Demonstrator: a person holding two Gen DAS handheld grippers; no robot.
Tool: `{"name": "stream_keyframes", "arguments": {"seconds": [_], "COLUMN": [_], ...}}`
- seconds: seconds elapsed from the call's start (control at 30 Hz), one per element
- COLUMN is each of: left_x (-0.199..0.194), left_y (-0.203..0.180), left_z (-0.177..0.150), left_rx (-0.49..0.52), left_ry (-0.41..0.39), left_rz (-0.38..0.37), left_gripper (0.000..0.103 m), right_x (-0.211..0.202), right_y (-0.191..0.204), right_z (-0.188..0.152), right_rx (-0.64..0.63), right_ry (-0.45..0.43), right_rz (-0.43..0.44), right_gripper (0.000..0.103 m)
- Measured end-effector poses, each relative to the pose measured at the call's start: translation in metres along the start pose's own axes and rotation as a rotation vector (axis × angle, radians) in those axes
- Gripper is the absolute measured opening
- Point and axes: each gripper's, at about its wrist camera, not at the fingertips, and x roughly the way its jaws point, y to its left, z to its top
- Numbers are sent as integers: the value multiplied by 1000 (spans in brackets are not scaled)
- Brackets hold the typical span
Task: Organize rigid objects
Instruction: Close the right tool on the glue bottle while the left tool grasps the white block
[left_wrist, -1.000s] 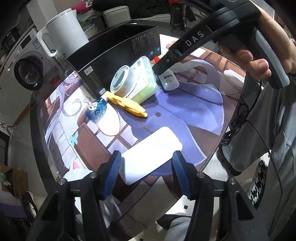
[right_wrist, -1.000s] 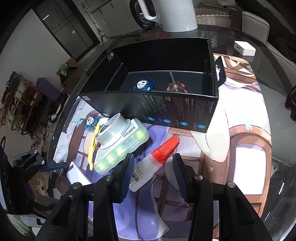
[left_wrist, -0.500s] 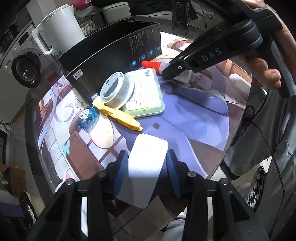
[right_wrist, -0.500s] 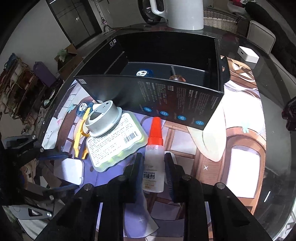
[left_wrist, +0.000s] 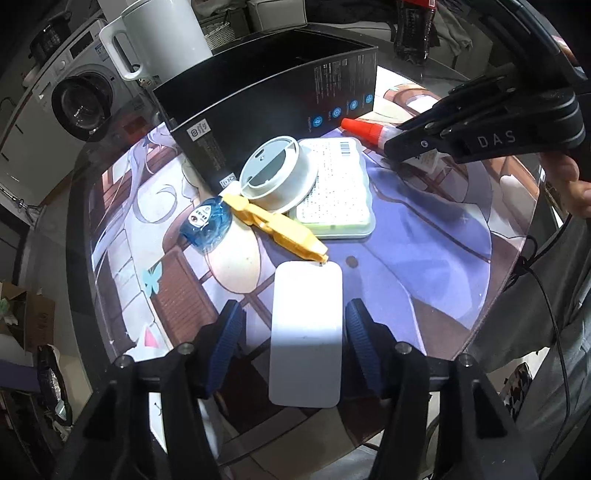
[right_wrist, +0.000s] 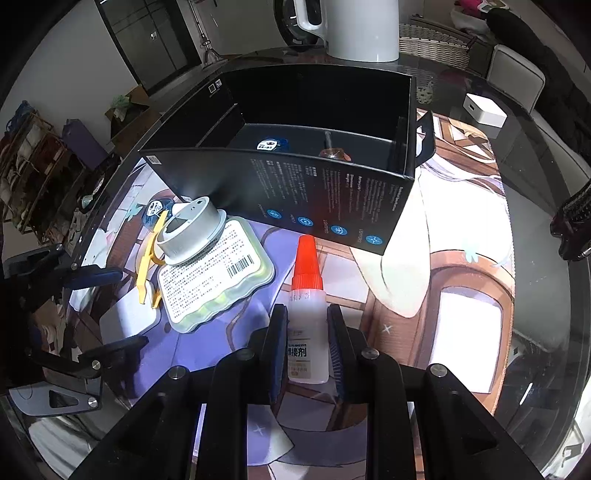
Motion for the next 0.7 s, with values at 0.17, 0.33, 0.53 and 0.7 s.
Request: {"name": "stream_keyframes", "arguments": {"seconds": [0.17, 0.33, 0.53, 0.7], "left_x": [0, 2, 9, 9], "left_y": [0, -4, 6, 6], "left_z": [-3, 0, 4, 5], "left_rx": [0, -12, -67, -73], "left_ry": [28, 21, 22, 25], "left_rz": [-80, -72, -84, -95], "left_gripper": [38, 37, 42, 38], "right_x": [2, 2, 3, 4], "right_y": [4, 8, 15, 19], "right_z": [2, 1, -3, -5], "right_rx": [-6, -13, -47, -73], "right_ry": [5, 15, 6, 15], "right_rz": [3, 12, -18, -30], "right_gripper": [22, 21, 21, 22]}}
